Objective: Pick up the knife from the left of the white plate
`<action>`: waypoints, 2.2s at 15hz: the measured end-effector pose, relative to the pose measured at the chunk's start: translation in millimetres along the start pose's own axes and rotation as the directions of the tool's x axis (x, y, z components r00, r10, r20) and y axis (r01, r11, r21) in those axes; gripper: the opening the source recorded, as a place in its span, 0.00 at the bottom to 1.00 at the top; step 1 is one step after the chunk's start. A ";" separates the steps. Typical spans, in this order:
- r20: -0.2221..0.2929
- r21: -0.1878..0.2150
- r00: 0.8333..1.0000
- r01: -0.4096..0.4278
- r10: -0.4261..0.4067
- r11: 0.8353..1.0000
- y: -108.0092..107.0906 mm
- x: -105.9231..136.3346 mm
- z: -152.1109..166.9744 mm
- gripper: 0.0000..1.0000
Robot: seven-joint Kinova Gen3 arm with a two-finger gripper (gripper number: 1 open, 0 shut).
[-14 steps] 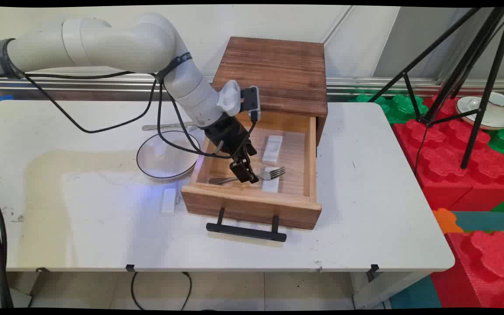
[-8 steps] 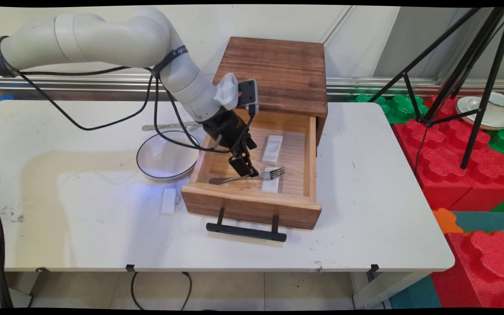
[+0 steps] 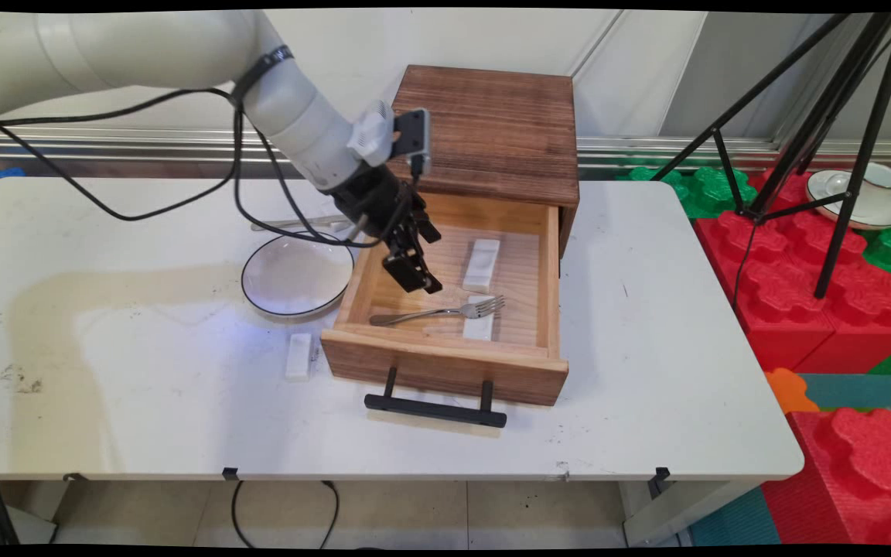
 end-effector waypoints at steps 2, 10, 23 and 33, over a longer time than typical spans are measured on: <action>-0.008 0.001 1.000 -0.002 0.002 1.000 0.1 -4.2 -13.7 1.00; -0.041 -0.002 0.999 0.002 -0.002 1.000 0.4 -22.1 -68.9 1.00; 0.002 0.024 1.000 0.001 -0.001 1.000 -19.1 -72.8 -154.8 1.00; 0.079 0.086 0.997 -0.007 0.000 0.996 -49.3 -104.0 -165.1 1.00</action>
